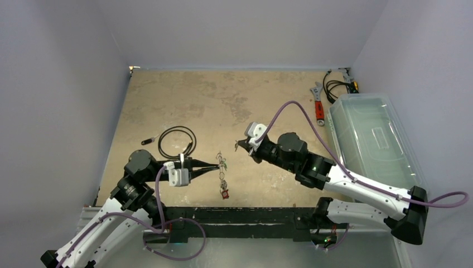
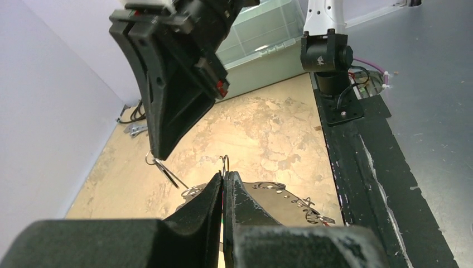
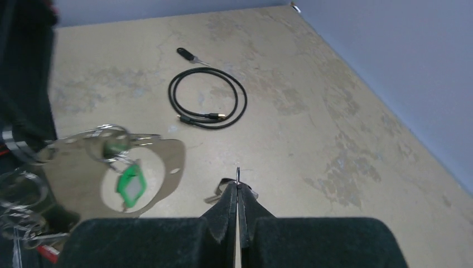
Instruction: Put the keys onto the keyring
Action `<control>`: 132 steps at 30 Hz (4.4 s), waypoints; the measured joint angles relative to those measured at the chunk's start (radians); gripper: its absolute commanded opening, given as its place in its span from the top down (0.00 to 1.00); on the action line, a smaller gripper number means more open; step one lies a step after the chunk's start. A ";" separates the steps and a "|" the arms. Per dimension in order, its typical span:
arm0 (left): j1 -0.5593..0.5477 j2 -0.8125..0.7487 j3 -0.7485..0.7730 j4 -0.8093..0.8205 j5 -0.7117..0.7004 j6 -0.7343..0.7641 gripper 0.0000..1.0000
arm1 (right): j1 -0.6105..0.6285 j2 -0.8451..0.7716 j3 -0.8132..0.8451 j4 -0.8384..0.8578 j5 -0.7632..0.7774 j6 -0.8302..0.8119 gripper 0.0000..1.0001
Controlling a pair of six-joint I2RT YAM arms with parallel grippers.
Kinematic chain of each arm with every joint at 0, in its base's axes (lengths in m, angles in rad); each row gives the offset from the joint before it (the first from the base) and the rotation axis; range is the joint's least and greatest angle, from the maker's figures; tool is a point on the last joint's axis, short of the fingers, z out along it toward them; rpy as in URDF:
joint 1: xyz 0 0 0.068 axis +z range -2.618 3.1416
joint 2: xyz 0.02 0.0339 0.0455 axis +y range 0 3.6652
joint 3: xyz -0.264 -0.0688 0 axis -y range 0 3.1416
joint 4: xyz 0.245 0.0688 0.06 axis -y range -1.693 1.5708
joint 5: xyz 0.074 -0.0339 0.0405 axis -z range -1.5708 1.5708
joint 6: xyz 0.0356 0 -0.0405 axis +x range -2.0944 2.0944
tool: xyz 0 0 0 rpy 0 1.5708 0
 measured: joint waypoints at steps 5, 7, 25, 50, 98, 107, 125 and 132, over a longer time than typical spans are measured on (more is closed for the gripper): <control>0.000 0.005 0.000 0.000 0.001 0.000 1.00 | 0.110 -0.024 0.038 -0.048 0.003 -0.144 1.00; 0.000 0.008 0.000 0.000 0.004 0.000 1.00 | 0.122 -0.051 0.042 -0.072 -0.012 -0.192 1.00; 0.000 0.041 0.000 0.002 0.029 -0.008 1.00 | 0.162 -0.062 0.128 -0.231 -0.182 -0.425 1.00; 0.000 0.072 -0.011 0.027 0.051 -0.035 1.00 | 0.195 -0.003 0.130 -0.253 -0.256 -0.439 1.00; 0.000 0.088 -0.016 0.031 0.055 -0.053 1.00 | 0.276 0.055 0.175 -0.317 -0.137 -0.439 1.00; 0.001 0.088 -0.016 0.031 0.042 -0.052 1.00 | 0.280 0.054 0.175 -0.317 -0.114 -0.428 0.73; 0.001 0.076 -0.016 0.031 0.040 -0.052 1.00 | 0.284 0.009 0.136 -0.210 -0.066 -0.359 0.68; 0.001 0.073 -0.016 0.031 0.040 -0.052 1.00 | 0.284 0.047 0.125 -0.177 -0.068 -0.342 0.72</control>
